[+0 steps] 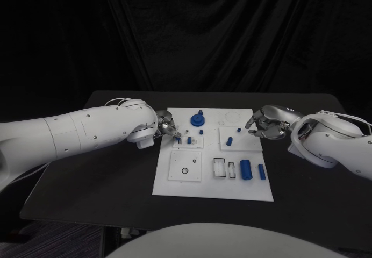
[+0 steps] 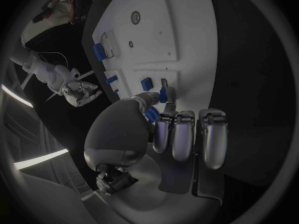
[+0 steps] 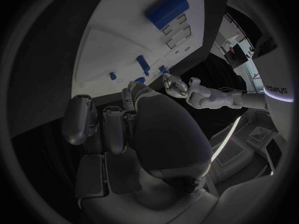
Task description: Assemble the parts on the task board
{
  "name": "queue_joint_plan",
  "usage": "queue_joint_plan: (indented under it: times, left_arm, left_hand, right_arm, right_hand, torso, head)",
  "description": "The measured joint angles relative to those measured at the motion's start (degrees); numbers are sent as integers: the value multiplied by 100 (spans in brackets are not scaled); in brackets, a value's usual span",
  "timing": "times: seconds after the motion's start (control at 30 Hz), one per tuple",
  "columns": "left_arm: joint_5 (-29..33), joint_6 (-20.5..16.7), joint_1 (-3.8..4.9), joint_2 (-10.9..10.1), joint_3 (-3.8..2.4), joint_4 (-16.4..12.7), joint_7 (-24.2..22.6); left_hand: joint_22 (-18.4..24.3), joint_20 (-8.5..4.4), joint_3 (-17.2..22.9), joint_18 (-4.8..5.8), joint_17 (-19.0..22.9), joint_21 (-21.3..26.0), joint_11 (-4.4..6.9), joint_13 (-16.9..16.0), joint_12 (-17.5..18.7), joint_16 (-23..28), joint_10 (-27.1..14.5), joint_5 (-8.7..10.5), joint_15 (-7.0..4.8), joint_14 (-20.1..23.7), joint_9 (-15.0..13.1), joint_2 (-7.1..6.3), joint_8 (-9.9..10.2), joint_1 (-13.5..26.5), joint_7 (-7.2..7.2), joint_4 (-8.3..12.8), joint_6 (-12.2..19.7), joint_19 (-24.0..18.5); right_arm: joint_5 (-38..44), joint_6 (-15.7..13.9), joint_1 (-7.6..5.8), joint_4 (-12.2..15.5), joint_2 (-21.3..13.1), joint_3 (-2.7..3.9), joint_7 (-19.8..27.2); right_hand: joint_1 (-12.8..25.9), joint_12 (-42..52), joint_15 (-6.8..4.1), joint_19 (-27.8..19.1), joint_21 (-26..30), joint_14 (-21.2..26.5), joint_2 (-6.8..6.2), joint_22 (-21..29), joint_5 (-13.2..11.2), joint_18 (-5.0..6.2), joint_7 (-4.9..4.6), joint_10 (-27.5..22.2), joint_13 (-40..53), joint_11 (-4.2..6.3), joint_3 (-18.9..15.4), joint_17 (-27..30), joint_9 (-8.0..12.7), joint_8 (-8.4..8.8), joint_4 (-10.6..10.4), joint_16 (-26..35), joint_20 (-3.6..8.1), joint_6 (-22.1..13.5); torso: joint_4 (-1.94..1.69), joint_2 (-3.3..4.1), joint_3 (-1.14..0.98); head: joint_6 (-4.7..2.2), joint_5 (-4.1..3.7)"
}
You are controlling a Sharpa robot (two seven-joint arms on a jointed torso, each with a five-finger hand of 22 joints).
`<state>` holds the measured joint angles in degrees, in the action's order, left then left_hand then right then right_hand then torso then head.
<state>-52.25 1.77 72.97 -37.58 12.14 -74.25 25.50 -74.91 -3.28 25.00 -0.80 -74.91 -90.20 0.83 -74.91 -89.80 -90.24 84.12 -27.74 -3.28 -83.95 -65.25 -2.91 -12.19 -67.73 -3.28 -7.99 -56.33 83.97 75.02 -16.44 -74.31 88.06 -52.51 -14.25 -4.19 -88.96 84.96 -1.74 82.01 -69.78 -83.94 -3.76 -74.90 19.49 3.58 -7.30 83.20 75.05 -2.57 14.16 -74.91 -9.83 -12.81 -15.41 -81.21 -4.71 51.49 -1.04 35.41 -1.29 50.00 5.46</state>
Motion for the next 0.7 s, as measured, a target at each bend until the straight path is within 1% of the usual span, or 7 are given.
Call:
queue_joint_plan:
  times: [0.17, 0.33, 0.37, 0.47, 0.7]
  left_arm:
    - [-20, -41, -32, 1, 0, 16, -21]
    - [-30, -53, -42, 1, 0, 15, -33]
    - [-31, -53, -45, 1, 0, 16, -34]
    - [-35, -51, -63, 5, 0, 23, -38]
    - [-40, -37, -72, 5, -5, 16, -44]
  left_hand:
    - [0, 0, 0, 0, 0, 0, 0, 0, 0, 0, 0, 0, 0, 0, 0, -7, 0, 8, 0, 0, -2, 0]
    - [0, 0, 0, 0, 0, 0, 0, 0, 0, 0, 0, 0, 0, 0, -1, -15, 1, 15, 6, 0, -11, 0]
    - [0, 0, 0, 0, 0, 0, 0, 0, 0, 0, 0, 25, 0, 0, -2, -15, 1, 15, -1, 0, -18, 0]
    - [0, 0, 0, 0, 0, 0, 0, 0, 0, 0, 0, 29, 0, 0, -7, -22, 1, 22, 0, 0, -19, 0]
    - [0, 0, 0, 1, 0, 0, 0, 0, 0, 0, 0, 29, 0, 0, -17, -22, 17, 22, 1, 0, -20, 0]
  right_arm:
    - [-2, 1, 1, 0, -6, 0, 1]
    - [-4, 2, 2, -1, -11, 0, 1]
    - [-4, 2, 2, -1, -12, 0, 1]
    - [-4, 2, 3, -1, -12, 0, 1]
    - [-6, 2, 4, -9, -5, 0, 2]
  right_hand:
    - [0, 1, 0, 0, 0, 0, 0, 0, 0, 0, 0, 0, 1, 0, 0, 0, 0, 0, 0, 0, 0, 0]
    - [0, 1, 0, 0, 0, 0, 0, 0, 0, 0, 0, 0, 1, 0, 0, 0, 0, 0, 0, 0, 0, 0]
    - [0, 1, 0, 0, 0, 0, 0, 0, 0, 0, 0, 0, 1, 0, 0, 0, 0, 0, 0, 0, 0, 0]
    - [0, 1, 0, 0, 0, 0, 0, 0, 0, 1, 0, 0, 1, 0, 0, 0, 0, 0, 0, 0, 0, 0]
    - [0, 1, 0, 0, 0, 0, 0, 0, 0, 0, 0, 0, 2, 0, 0, 0, -1, 0, 0, 0, 0, 0]
  torso:
    - [-1, 1, -3]
    - [-3, 1, -5]
    - [-3, 1, -5]
    - [-3, 0, -7]
    - [4, -3, -8]
  head:
    - [0, -7]
    - [0, -14]
    - [0, -15]
    - [0, -6]
    - [0, 5]
